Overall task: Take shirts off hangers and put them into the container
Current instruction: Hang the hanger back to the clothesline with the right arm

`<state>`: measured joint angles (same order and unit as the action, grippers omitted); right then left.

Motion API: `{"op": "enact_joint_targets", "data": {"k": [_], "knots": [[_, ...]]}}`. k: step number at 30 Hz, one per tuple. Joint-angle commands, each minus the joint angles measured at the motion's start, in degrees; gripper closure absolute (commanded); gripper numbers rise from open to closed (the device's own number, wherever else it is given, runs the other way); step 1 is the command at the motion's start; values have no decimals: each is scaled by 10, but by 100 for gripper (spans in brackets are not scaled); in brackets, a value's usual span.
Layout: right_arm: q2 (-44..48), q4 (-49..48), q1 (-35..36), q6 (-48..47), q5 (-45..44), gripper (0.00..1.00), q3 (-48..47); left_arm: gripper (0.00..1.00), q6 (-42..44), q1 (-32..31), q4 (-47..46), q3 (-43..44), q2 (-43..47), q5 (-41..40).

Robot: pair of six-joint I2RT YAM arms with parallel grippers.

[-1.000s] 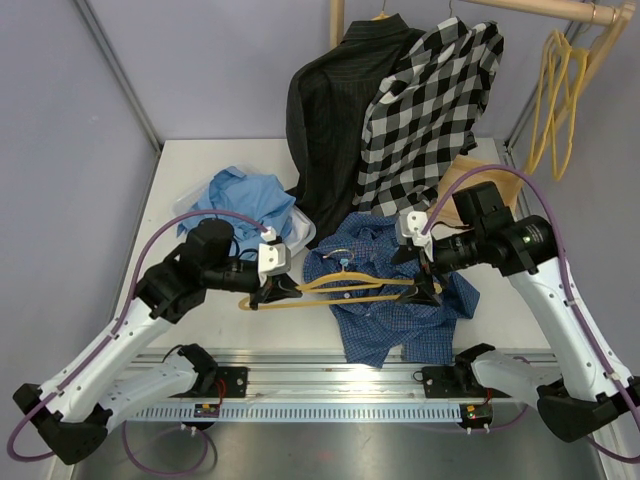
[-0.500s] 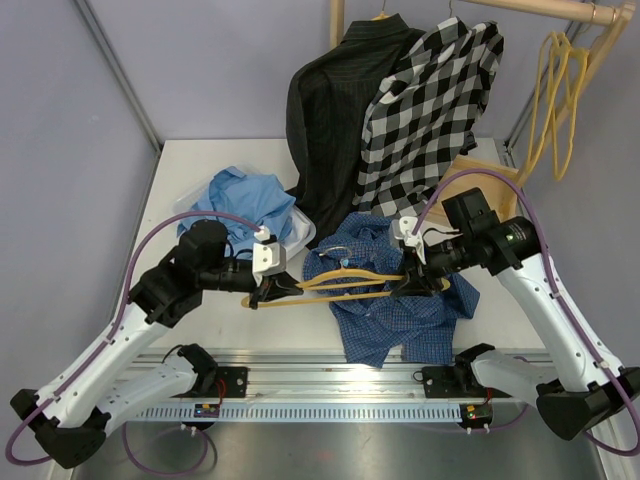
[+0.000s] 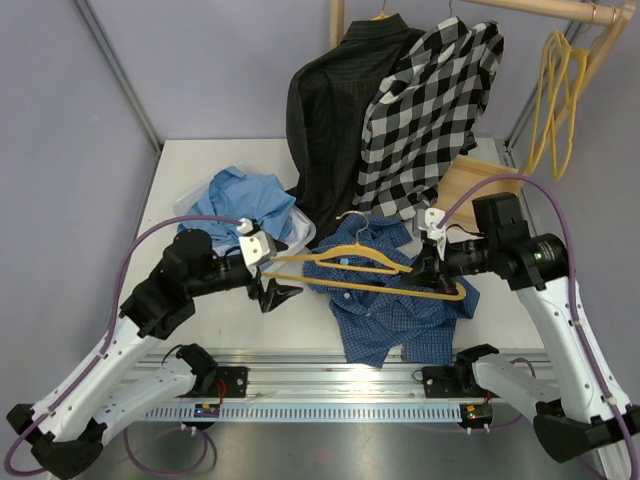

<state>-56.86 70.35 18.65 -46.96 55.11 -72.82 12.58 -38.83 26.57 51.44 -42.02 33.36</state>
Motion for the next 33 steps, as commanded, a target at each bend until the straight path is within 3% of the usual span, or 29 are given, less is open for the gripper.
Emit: {"op": "enact_joint_targets", "data": {"k": [1, 6, 10, 20, 24, 33], "knots": [[48, -67, -49, 89, 24, 100, -1, 1, -25, 3, -72, -15, 48, -158], [81, -150, -134, 231, -42, 100, -45, 1, -7, 3, -78, -64, 105, -307], [71, -175, -165, 297, -108, 100, -102, 1, -13, 2, -82, -119, 131, -358], [49, -166, -236, 415, -318, 100, -252, 1, -27, 2, -81, -129, 123, -342], [82, -165, -259, 438, -433, 100, -221, 1, -28, 2, -83, -129, 128, -343], [73, -193, -271, 466, -466, 100, -176, 1, -27, 2, -84, -129, 128, -337]]}}
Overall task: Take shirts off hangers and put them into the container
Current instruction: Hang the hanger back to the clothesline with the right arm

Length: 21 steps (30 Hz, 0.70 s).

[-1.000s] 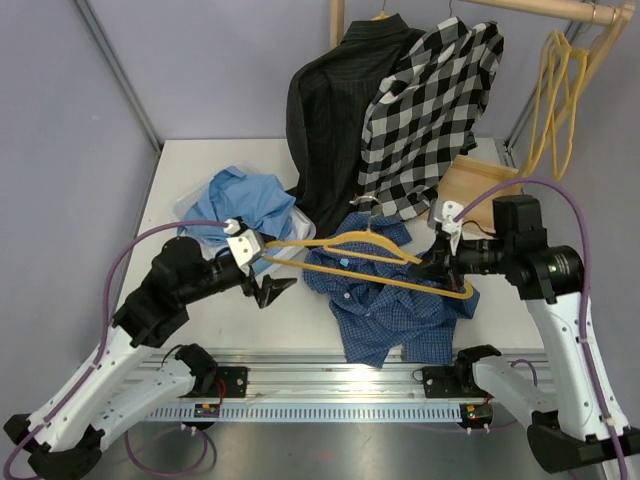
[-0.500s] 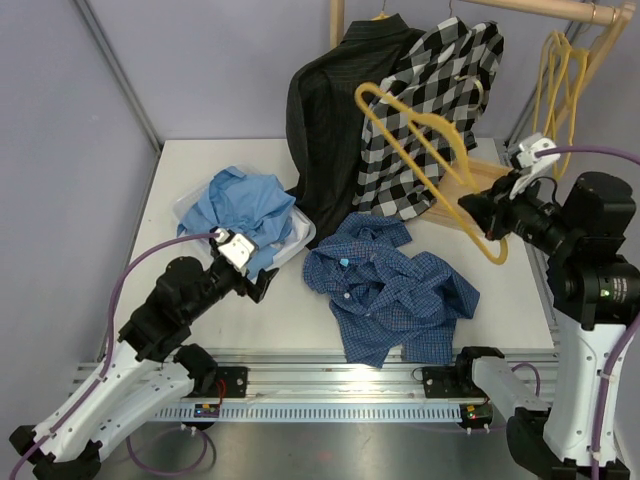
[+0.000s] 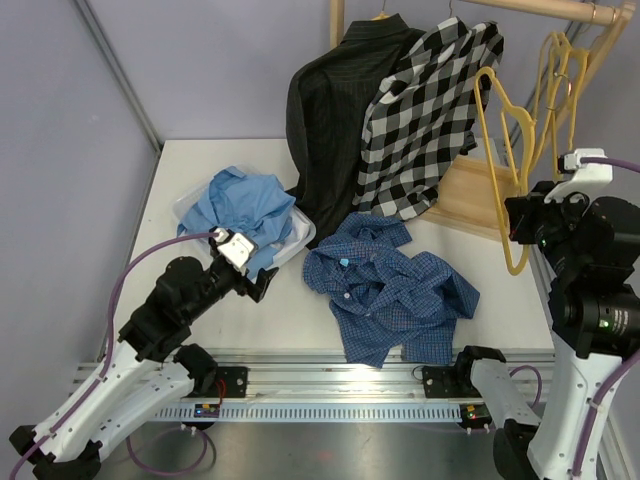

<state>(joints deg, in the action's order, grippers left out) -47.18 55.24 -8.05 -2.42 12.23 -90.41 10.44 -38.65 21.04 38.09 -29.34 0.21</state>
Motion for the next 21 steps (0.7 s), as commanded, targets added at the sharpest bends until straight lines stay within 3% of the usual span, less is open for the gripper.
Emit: {"op": "enact_joint_targets", "data": {"k": [1, 11, 21], "knots": [[-31, -51, -4, 36, -37, 100, -2, 1, -6, 1, -29, 5, 1, -6], [-195, -125, -4, 66, -157, 100, -73, 1, -6, 1, -29, 5, 2, -6], [-285, -213, 32, 48, -280, 100, -108, 1, -7, 2, -28, 5, -12, -6]]}}
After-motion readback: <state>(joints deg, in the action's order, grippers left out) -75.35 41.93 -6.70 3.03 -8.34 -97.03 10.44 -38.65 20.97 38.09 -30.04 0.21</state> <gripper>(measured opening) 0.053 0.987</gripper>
